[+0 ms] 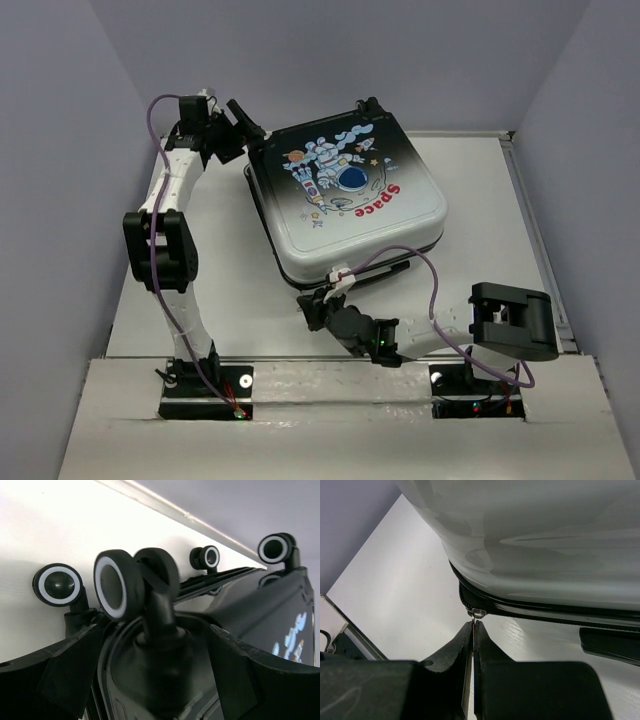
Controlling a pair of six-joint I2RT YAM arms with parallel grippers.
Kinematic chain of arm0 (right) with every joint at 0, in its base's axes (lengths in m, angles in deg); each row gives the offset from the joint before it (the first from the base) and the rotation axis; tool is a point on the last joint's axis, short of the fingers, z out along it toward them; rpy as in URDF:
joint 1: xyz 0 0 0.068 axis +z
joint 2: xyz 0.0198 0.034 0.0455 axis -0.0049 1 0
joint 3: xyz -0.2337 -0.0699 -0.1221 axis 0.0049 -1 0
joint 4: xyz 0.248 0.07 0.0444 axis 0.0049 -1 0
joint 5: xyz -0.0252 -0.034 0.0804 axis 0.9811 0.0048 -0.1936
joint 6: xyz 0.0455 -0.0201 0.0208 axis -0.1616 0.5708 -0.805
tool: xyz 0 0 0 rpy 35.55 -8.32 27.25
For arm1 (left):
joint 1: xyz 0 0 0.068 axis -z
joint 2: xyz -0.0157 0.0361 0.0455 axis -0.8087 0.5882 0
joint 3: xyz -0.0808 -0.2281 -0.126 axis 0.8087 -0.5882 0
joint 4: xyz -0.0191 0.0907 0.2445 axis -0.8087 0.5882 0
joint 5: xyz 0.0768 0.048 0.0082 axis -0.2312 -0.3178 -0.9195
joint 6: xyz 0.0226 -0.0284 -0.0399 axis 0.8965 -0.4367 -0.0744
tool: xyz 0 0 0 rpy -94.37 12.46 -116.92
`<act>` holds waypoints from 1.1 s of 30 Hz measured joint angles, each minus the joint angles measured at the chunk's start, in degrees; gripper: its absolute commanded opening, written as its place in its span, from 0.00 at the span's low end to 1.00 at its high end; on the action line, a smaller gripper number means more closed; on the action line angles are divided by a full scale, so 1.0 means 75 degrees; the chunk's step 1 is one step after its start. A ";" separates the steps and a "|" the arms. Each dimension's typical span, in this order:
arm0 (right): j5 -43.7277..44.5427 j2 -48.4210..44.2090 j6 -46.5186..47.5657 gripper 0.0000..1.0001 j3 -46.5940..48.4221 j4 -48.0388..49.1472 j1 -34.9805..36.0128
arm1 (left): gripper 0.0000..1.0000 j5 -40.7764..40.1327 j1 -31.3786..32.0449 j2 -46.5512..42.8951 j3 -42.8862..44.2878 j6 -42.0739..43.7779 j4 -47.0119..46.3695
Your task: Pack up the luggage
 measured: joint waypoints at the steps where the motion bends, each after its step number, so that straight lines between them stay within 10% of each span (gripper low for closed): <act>1: -0.0023 0.0000 0.0000 0.07 0.0000 0.0000 0.0000 | 0.94 0.0052 0.0000 0.0256 0.0189 -0.0038 0.0096; 15: -0.0044 0.0099 -0.0035 0.07 0.0000 0.0052 0.0015 | 0.79 0.0458 0.0204 0.1754 0.1711 -0.0758 -0.0265; 18: -0.0029 0.0134 -0.0055 0.07 0.0000 0.0067 0.0017 | 0.12 0.0431 0.0192 0.1938 0.1804 -0.0935 -0.0475; 19: -0.0041 0.0134 -0.0064 0.07 0.0003 0.0061 0.0017 | 0.06 0.0411 0.0149 0.1944 0.1795 -0.0991 -0.0568; 33: -0.0446 -0.0766 0.0041 0.07 -0.0347 -0.1183 0.0096 | 0.06 -0.0761 -0.0764 -0.1422 -0.3998 -0.2241 -0.4097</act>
